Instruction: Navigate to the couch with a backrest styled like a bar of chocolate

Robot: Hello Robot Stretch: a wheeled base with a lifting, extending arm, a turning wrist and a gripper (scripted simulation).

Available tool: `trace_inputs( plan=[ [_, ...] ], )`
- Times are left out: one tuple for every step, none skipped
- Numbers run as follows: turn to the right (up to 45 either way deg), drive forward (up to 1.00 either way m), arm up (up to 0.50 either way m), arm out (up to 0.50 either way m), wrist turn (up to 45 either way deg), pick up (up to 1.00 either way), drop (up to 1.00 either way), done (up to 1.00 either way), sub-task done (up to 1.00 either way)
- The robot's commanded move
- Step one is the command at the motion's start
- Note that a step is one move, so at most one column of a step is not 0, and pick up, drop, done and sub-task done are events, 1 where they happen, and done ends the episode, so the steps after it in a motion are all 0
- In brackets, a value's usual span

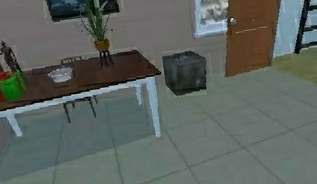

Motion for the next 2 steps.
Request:
trace_inputs(
  plan=[
    [39.0,0.00,0.00,0.00,0.0,0.00,0.00,0.00,0.00],
    [0.0,0.65,0.00,0.00,0.0,0.00,0.00,0.00,0.00]
  ],
)
